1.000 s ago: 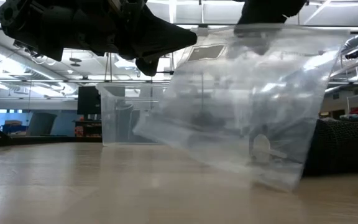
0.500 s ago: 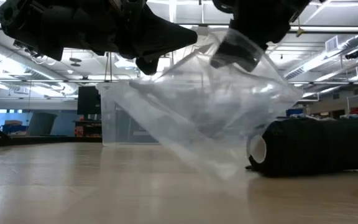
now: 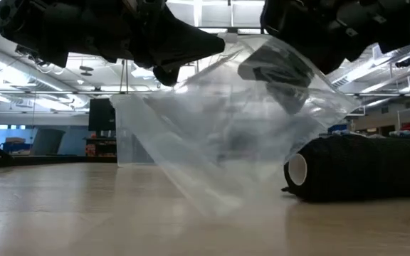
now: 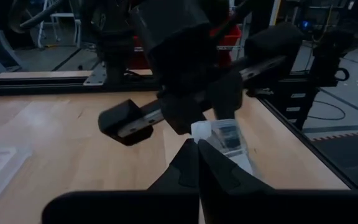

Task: Roll bandage
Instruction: Open the transparent zip bag

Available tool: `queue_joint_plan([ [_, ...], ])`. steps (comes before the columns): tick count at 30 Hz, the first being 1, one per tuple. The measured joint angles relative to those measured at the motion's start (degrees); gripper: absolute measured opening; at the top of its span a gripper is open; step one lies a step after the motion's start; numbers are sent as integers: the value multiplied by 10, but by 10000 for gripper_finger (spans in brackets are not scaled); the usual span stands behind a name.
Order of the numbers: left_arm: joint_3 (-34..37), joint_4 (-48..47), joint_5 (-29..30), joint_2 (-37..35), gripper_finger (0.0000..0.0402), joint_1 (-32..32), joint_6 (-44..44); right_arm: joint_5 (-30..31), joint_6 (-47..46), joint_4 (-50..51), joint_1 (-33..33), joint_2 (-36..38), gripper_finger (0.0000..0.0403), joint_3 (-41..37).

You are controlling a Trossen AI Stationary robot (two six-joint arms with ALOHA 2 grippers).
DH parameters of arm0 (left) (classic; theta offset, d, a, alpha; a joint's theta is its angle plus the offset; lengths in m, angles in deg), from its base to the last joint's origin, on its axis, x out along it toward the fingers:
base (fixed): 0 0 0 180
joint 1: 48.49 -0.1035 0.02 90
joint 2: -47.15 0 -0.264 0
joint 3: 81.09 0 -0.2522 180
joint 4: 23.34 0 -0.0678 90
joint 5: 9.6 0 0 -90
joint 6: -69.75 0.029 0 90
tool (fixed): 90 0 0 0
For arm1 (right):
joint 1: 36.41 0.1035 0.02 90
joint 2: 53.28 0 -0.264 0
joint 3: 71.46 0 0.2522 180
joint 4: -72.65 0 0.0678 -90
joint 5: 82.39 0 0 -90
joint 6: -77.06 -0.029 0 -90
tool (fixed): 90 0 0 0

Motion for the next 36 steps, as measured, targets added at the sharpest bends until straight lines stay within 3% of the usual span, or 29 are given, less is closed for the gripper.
queue_joint_plan([
  [10,-104,-121,0,0,0,-15,27,-19,25,48,-7,19,41,29],
  [19,-128,-139,15,0,0,-7,46,-6,40,48,-1,28,188,30],
  [23,-128,-150,28,0,0,5,46,30,46,60,11,46,225,29],
  [28,-128,-159,102,0,0,29,59,49,48,69,27,58,208,29],
  [31,-128,-160,135,0,0,43,59,59,43,73,43,58,174,29],
  [36,-128,-161,140,1,0,54,49,75,38,82,67,58,102,29],
])
